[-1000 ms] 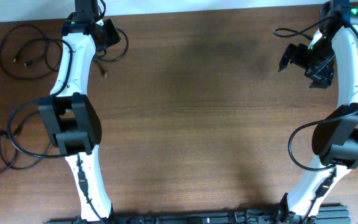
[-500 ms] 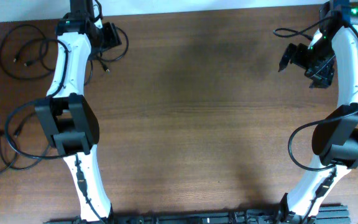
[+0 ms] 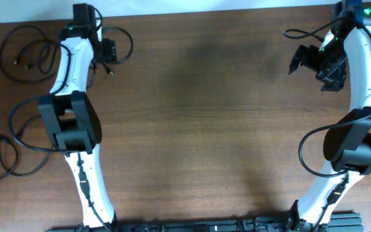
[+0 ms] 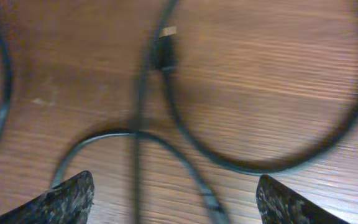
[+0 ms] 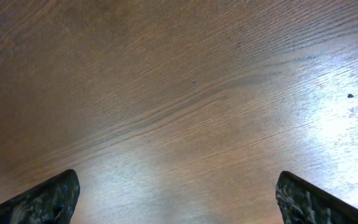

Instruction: Untangle cables

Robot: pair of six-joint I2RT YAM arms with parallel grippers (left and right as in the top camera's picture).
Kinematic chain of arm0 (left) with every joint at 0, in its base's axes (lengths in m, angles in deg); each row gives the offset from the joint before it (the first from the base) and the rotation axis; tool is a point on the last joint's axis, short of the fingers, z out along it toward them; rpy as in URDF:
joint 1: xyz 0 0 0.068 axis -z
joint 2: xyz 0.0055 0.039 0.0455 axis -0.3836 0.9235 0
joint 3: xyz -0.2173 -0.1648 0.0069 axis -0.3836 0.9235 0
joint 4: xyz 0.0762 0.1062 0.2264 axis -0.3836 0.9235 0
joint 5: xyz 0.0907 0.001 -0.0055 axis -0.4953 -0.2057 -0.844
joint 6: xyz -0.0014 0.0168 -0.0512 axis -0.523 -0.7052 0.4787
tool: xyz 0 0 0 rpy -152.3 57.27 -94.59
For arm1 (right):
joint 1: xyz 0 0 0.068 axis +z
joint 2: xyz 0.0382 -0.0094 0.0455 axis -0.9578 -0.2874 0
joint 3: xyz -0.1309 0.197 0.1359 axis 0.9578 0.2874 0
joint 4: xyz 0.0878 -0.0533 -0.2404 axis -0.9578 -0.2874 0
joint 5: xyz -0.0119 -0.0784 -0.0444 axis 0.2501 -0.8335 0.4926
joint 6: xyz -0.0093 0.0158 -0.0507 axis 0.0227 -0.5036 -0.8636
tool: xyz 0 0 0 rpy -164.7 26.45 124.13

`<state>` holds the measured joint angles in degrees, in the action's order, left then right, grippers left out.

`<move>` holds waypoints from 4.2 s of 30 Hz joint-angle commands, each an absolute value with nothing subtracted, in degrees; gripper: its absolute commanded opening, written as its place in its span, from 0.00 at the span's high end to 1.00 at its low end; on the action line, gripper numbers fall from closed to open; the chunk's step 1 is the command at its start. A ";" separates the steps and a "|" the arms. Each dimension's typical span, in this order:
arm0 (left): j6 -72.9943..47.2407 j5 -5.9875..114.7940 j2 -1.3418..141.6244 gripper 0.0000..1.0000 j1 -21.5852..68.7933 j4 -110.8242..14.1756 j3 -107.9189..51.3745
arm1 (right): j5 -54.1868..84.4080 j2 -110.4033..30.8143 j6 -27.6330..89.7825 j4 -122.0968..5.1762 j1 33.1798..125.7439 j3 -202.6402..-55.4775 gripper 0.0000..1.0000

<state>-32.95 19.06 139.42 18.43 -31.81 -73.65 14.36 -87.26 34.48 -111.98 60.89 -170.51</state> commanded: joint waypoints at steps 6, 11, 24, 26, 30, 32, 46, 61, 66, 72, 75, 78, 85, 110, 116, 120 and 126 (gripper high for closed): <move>-33.96 27.69 142.39 0.41 15.09 -31.33 -74.39 | 13.44 -85.49 34.18 -111.96 60.89 -171.45 0.02; -33.94 27.72 142.67 0.56 15.16 -31.26 -74.37 | 13.44 -85.49 34.18 -111.96 60.89 -171.45 0.02; -24.71 27.48 142.89 1.00 13.80 -34.11 -74.13 | 13.44 -85.49 34.20 -111.96 60.89 -171.45 0.02; -22.00 27.43 142.89 1.00 13.30 -34.26 -75.18 | 13.44 -85.49 34.18 -111.96 60.89 -171.45 0.02; -5.74 27.76 142.52 1.00 11.81 -33.73 -78.54 | 13.44 -85.49 34.18 -111.96 60.89 -171.45 0.02; 0.71 30.58 142.37 1.00 11.27 -34.00 -80.20 | 13.44 -85.49 34.20 -111.96 60.89 -171.45 0.02; -6.27 35.10 142.39 0.80 11.68 -32.88 -82.67 | 13.44 -85.49 34.18 -111.96 60.89 -171.45 0.02; -15.71 30.03 141.67 0.41 11.79 -25.36 -82.74 | 13.44 -85.49 34.18 -111.96 60.89 -171.45 0.02; -15.60 30.58 134.96 0.34 11.68 -23.62 -86.35 | 13.44 -85.49 34.18 -111.96 60.89 -171.45 0.02; -15.58 38.73 120.38 0.18 11.68 -21.01 -88.01 | 13.44 -85.49 34.18 -111.96 60.89 -171.45 0.02; -15.62 41.46 114.89 0.09 11.68 -16.23 -88.01 | 13.44 -85.49 34.20 -111.96 60.89 -171.45 0.02; -15.60 39.76 109.21 0.01 11.68 -7.99 -88.01 | 13.44 -85.49 34.18 -111.96 60.89 -171.45 0.02; -17.76 38.99 101.43 0.01 11.68 5.15 -88.01 | 13.44 -85.49 34.18 -111.96 60.89 -171.45 0.02; -23.47 35.54 62.74 0.01 17.54 11.16 -57.30 | 26.16 -83.50 31.91 -119.82 63.12 -171.45 0.02; -23.49 35.54 56.27 0.01 17.54 7.82 -50.37 | 21.18 -75.21 29.50 -122.80 69.09 -171.45 0.01; -23.49 35.54 56.08 0.01 17.54 8.45 -50.37 | 20.59 -67.52 29.39 -123.01 72.63 -170.88 0.02; -23.49 35.54 56.12 0.01 17.54 8.47 -50.37 | 20.32 -50.32 26.62 -123.01 77.16 -168.87 0.02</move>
